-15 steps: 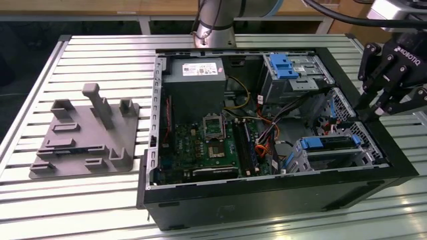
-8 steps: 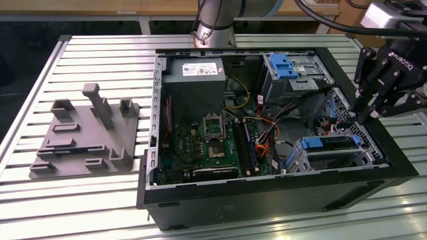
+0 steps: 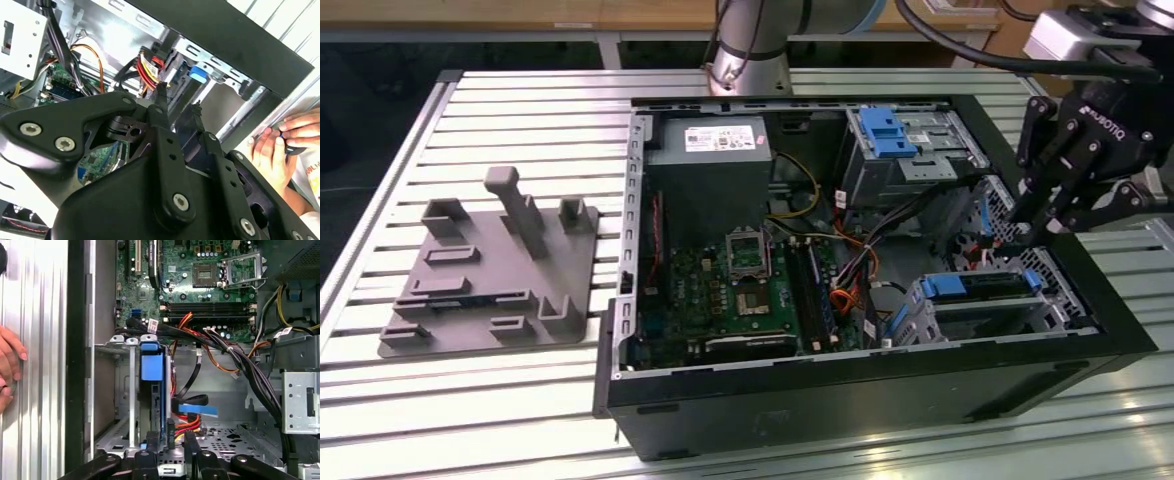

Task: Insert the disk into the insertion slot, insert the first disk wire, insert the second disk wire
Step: 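Insert the first disk wire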

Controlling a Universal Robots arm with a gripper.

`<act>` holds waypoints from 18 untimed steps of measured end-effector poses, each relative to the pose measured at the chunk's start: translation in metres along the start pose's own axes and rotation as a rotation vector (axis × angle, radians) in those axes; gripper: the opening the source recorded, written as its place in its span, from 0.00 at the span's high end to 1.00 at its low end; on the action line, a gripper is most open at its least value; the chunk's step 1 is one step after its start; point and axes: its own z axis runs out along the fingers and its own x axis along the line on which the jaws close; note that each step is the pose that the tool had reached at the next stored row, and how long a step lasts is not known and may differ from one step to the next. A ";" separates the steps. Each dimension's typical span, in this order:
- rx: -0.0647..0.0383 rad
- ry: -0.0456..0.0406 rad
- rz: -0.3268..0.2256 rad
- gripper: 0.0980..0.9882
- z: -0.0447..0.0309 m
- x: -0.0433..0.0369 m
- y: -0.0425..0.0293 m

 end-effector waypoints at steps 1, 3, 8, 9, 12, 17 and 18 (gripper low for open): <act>0.000 0.0007 0.000 0.72 0.0011 -0.0005 -0.0001; 0.000 0.0016 0.000 0.72 0.0038 -0.0007 -0.0002; 0.000 0.0022 0.000 0.72 0.0101 -0.0021 -0.0005; 0.000 0.0020 0.000 0.72 0.0112 -0.0024 -0.0005; 0.000 0.0021 0.000 0.72 0.0137 -0.0027 -0.0004; 0.000 0.0020 0.003 0.72 0.0166 -0.0029 0.0011; 0.000 0.0020 0.003 0.72 0.0170 -0.0029 0.0011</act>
